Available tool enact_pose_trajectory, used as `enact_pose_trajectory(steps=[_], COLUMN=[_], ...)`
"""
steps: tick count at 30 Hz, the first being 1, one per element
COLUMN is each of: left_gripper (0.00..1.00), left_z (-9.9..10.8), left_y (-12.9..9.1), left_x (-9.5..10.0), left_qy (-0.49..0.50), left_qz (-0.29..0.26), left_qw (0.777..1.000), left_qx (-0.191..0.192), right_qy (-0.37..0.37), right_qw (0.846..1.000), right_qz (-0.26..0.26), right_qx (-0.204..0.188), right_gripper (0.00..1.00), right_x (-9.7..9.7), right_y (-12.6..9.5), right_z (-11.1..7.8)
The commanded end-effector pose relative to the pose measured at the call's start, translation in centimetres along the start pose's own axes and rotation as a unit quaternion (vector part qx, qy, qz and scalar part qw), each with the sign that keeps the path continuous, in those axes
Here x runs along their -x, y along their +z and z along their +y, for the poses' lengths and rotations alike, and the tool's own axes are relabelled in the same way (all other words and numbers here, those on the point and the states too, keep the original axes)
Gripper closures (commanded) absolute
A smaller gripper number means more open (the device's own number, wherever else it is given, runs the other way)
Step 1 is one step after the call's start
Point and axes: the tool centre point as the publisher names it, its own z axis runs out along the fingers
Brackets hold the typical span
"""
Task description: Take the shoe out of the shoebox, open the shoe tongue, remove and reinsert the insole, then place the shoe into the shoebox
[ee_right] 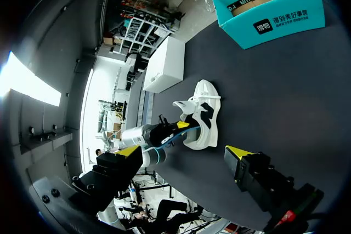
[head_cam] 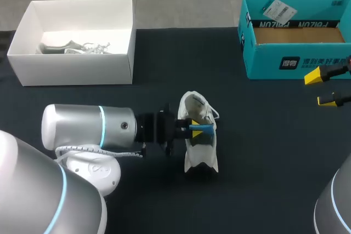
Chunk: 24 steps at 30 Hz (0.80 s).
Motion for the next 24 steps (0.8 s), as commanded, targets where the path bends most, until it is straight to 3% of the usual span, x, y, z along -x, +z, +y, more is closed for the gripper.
enact_pose_trajectory(steps=[1,4,6,7,9,13,19,24], left_gripper=[1.00,1.00,0.62,0.53,0.49,0.57,1.00,1.00], left_z=[0.2,0.3,-0.4,-0.9,-1.9,-3.3,-3.2,-2.4], left_y=[1.5,1.5,1.2,1.0,0.6,0.0,0.2,1.0], left_x=[0.4,0.4,0.4,0.4,0.3,0.1,-0.5,-0.2], left_qy=[-0.010,-0.012,-0.007,-0.003,0.007,0.022,0.022,0.010], left_qz=[-0.002,-0.001,-0.001,-0.002,-0.002,0.004,0.015,0.013], left_qw=[1.000,1.000,1.000,1.000,1.000,1.000,1.000,1.000], left_qx=[0.016,0.019,0.013,0.009,0.005,0.002,0.007,0.007], right_qy=[0.001,0.001,0.001,0.001,0.001,0.001,0.001,0.001], right_qw=[1.000,1.000,1.000,1.000,1.000,1.000,1.000,1.000], right_qz=[-0.001,-0.001,-0.001,-0.001,-0.001,-0.001,-0.001,-0.001], right_qx=[0.001,0.001,0.001,0.001,0.001,0.001,0.001,0.001], right_gripper=[0.00,0.00,0.00,0.00,0.00,0.00,0.00,0.00], right_x=[0.0,0.0,0.0,0.0,0.0,0.0,0.0,0.0], right_y=[0.0,0.0,0.0,0.0,0.0,0.0,0.0,0.0], right_z=[-0.1,-0.1,-0.1,-0.1,-0.1,-0.1,-0.1,-0.1])
